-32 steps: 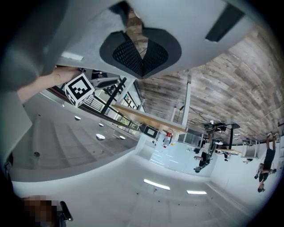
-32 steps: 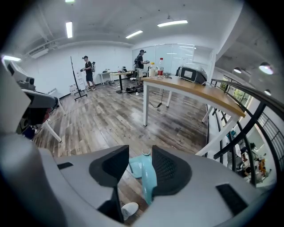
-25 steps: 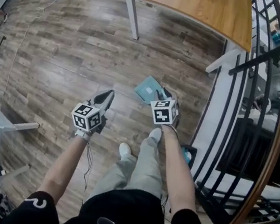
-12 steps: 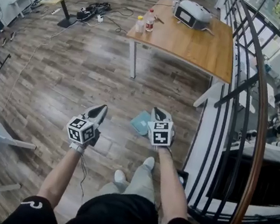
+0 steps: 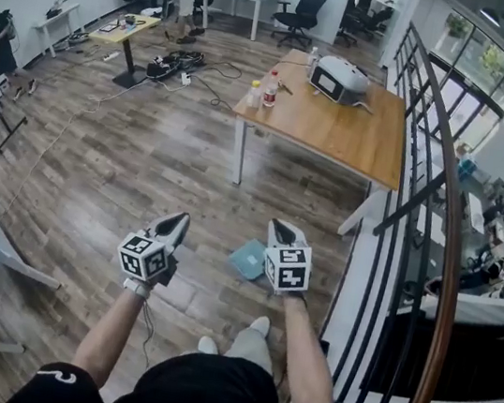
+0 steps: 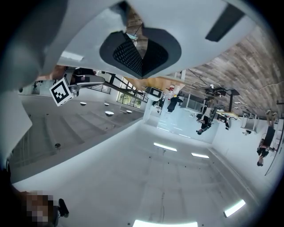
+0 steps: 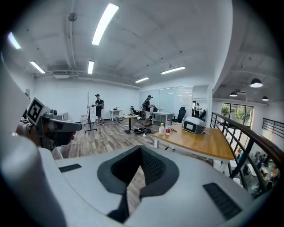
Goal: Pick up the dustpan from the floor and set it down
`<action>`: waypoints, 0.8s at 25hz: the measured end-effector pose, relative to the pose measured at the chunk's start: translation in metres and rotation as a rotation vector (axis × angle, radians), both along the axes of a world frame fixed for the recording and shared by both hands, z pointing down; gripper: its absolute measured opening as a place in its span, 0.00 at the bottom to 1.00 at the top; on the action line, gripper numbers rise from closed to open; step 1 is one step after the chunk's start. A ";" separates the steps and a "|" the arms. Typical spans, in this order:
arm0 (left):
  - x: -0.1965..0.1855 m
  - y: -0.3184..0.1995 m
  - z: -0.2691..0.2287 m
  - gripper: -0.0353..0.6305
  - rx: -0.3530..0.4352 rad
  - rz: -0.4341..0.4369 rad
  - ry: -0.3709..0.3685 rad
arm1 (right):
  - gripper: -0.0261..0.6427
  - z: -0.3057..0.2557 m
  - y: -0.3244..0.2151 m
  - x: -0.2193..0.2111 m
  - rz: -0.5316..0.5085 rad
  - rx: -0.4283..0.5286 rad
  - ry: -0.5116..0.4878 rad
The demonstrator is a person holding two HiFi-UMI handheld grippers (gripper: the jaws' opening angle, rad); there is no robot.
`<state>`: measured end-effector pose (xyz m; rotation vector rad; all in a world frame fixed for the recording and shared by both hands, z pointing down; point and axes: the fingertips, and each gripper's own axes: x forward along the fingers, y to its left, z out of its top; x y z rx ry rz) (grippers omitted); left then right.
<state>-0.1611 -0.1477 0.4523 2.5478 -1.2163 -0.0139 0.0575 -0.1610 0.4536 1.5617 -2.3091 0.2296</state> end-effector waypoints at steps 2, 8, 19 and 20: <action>-0.002 0.006 -0.007 0.05 0.007 0.000 0.001 | 0.03 -0.008 0.008 -0.002 -0.009 0.006 -0.001; 0.000 0.025 -0.012 0.05 0.015 0.004 -0.006 | 0.03 -0.017 0.029 -0.004 -0.029 0.021 -0.006; 0.012 0.040 -0.028 0.05 0.038 0.037 -0.002 | 0.03 -0.018 0.043 0.002 -0.026 0.033 -0.013; 0.013 0.040 -0.028 0.05 0.039 0.038 -0.002 | 0.03 -0.019 0.043 0.003 -0.025 0.036 -0.013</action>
